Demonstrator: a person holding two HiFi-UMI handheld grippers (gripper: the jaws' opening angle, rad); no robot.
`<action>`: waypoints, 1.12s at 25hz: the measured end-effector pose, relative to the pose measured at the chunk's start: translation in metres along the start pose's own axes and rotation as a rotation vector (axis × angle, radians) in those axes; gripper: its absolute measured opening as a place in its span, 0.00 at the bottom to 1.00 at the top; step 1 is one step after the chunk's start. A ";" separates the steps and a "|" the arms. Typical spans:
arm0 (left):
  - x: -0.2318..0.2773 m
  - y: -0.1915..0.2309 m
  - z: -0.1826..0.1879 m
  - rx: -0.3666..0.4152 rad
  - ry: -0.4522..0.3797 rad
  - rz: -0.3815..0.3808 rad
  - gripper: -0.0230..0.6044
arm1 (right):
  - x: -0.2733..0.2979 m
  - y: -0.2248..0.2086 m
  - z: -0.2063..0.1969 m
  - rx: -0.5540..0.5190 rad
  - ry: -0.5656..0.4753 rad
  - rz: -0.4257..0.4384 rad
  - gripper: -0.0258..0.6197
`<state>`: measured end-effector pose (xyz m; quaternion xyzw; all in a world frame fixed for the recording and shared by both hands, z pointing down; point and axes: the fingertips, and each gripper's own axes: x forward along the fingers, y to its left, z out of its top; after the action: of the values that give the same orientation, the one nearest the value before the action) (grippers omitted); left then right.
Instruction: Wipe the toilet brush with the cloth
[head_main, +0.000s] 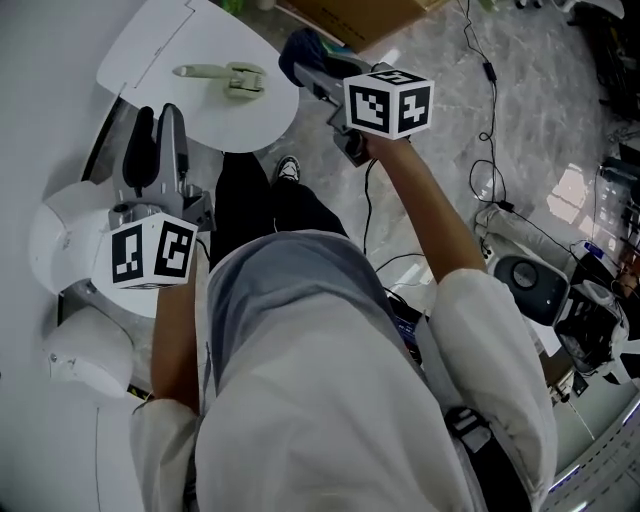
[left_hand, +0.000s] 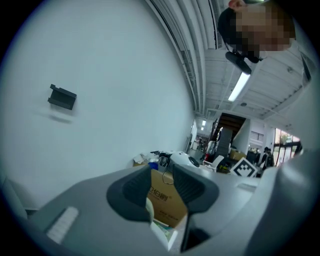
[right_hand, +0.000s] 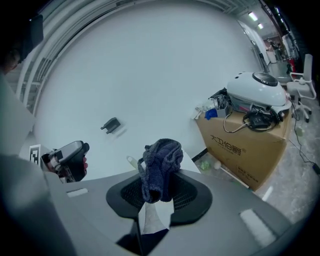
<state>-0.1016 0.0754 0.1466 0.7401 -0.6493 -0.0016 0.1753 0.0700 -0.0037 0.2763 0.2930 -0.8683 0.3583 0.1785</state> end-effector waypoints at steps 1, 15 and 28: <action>-0.003 -0.003 0.002 -0.003 -0.004 -0.002 0.04 | -0.006 0.006 0.003 -0.010 -0.002 0.010 0.18; -0.053 -0.029 0.022 -0.026 -0.083 -0.003 0.04 | -0.086 0.067 0.030 -0.180 -0.099 0.048 0.18; -0.093 -0.052 0.032 -0.031 -0.107 0.003 0.04 | -0.159 0.110 0.034 -0.322 -0.245 -0.040 0.18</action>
<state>-0.0734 0.1617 0.0821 0.7351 -0.6587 -0.0510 0.1521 0.1178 0.0952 0.1140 0.3193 -0.9236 0.1726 0.1230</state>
